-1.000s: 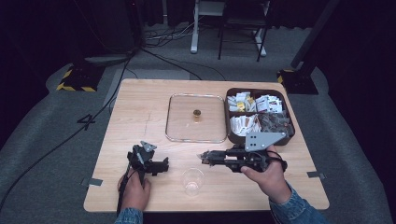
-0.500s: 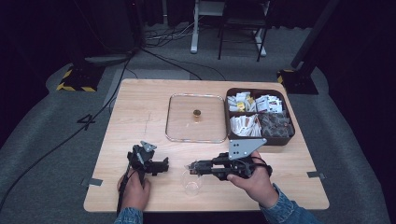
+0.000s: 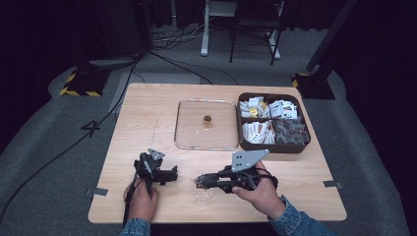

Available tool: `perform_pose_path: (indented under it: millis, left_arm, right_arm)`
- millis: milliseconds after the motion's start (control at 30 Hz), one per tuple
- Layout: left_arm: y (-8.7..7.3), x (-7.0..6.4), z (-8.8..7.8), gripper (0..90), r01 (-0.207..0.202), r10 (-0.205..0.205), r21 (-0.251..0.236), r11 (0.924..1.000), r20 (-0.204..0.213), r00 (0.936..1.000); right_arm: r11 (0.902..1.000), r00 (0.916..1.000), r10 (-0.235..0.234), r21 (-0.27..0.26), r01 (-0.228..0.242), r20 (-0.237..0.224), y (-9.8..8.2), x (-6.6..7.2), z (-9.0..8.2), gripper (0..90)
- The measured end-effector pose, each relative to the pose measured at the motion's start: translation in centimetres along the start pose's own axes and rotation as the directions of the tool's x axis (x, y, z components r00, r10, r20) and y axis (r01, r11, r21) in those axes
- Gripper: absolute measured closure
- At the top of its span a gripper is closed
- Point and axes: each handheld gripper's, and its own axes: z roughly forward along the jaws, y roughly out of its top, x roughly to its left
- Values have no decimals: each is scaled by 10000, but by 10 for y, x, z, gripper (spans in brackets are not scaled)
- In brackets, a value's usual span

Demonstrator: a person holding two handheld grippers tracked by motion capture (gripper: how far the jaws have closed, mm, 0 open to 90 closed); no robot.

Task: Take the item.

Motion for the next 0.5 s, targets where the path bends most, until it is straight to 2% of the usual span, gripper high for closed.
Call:
perform_pose_path:
  millis: [233,500]
  left_arm:
    - [0,0,0,0,-1,1,-1,10000,0,10000]
    - [0,0,0,0,-1,1,-2,10000,-3,10000]
  right_arm:
    - [9995,9998,-64,320,71,-205,-4,2,8,801]
    - [9961,10000,-36,887,36,1,-10,0,14,801]
